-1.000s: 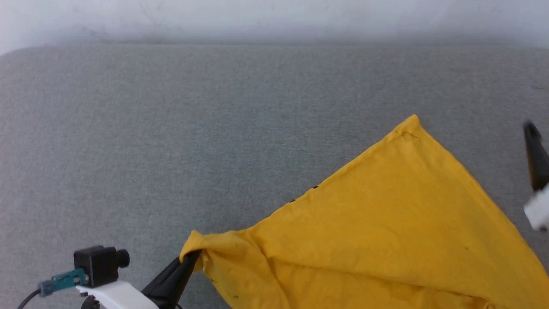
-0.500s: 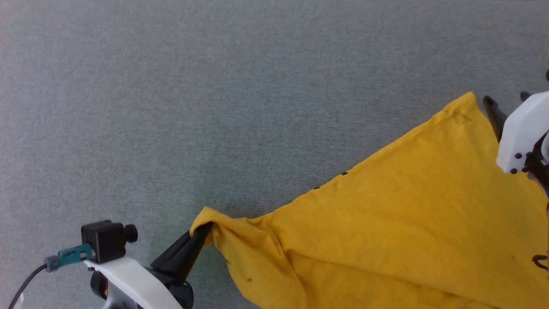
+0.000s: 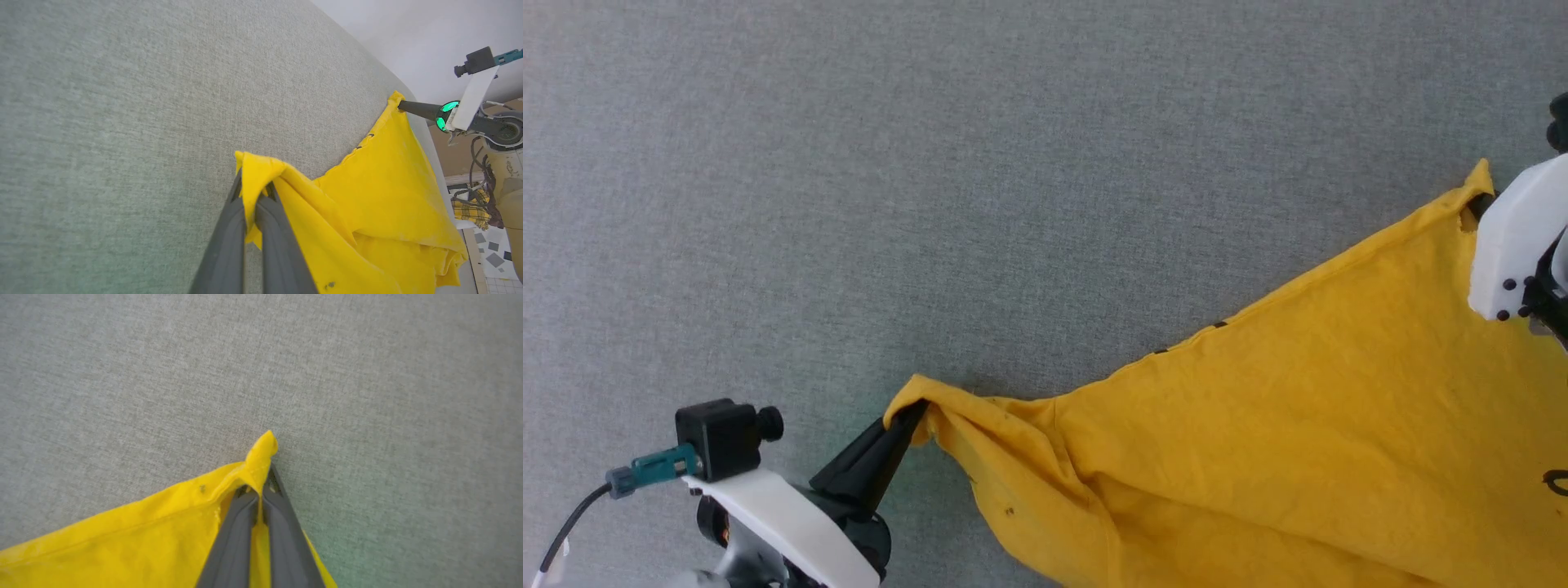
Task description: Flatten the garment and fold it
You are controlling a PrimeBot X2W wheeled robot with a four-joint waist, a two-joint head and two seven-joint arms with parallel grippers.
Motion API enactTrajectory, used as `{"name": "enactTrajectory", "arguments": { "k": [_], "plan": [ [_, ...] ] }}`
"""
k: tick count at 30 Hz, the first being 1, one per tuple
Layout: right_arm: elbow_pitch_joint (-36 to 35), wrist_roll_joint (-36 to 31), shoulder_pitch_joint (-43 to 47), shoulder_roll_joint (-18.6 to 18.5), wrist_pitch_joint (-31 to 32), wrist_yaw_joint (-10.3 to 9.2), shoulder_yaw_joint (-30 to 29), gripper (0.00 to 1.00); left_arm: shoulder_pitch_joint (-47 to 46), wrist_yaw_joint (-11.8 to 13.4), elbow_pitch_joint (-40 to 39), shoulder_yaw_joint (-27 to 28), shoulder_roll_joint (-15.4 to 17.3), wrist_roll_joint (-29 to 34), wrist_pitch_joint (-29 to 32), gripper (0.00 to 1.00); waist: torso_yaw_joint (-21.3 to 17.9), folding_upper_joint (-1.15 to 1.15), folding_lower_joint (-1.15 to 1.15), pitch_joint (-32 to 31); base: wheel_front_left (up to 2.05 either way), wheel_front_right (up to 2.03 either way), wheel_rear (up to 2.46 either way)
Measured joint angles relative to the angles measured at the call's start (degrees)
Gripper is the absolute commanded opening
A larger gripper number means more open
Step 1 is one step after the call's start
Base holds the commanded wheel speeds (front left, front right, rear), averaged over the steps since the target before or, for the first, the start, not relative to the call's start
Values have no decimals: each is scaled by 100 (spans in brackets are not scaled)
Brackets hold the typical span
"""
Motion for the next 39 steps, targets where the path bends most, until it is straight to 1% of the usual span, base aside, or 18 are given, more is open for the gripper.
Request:
{"name": "enactTrajectory", "arguments": {
  "k": [3,6,7,12,14,16,19,21,25,30,33,39],
  "plan": [
    [22,-10,20,40,-213,0,-11,0,0,0,45,29,-14,-4,-64,0,-29,0,0,-78,0,0,0],
    [12,-25,62,175,-682,0,-105,0,-26,9,77,88,-42,34,-182,0,-84,0,0,-223,0,0,0],
    [-3,-42,73,231,-877,0,-144,0,-66,63,98,140,-56,75,-233,0,-108,0,0,-286,0,0,0],
    [-127,-54,179,542,-1737,0,-314,0,-357,480,152,332,-96,407,-368,0,-266,0,-1,-691,0,0,0],
    [-192,-53,233,672,-2006,0,-387,0,-483,739,162,509,-213,421,-457,0,-338,0,-1,-876,0,0,0],
    [-263,-59,256,739,-2215,0,-424,0,-672,988,174,650,-280,468,-500,0,-415,0,-1,-1070,0,0,0],
    [-382,-63,244,793,-2438,1,-466,0,-1120,1315,223,794,-275,691,-493,0,-538,0,-1,-1359,0,0,0],
    [-427,-71,216,817,-2525,0,-439,0,-1524,1444,294,829,-253,821,-465,0,-625,0,-1,-1550,0,0,0],
    [-412,-60,23,846,-2552,1,-299,0,-2398,1469,544,692,-152,1114,-231,0,-799,0,-2,-1920,0,0,0],
    [-253,-21,-226,834,-2493,0,-153,0,-3388,1433,1113,313,-88,1506,98,0,-1007,0,-2,-2357,0,0,0],
    [-166,-15,-442,757,-2391,0,-81,0,-4019,1343,1558,142,-45,1740,292,0,-1114,0,-2,-2586,0,0,0],
    [20,-15,-1105,709,-2192,0,197,0,-5265,1001,2372,-164,53,2059,679,0,-1367,0,-1,-2817,0,0,0]
  ]
}}
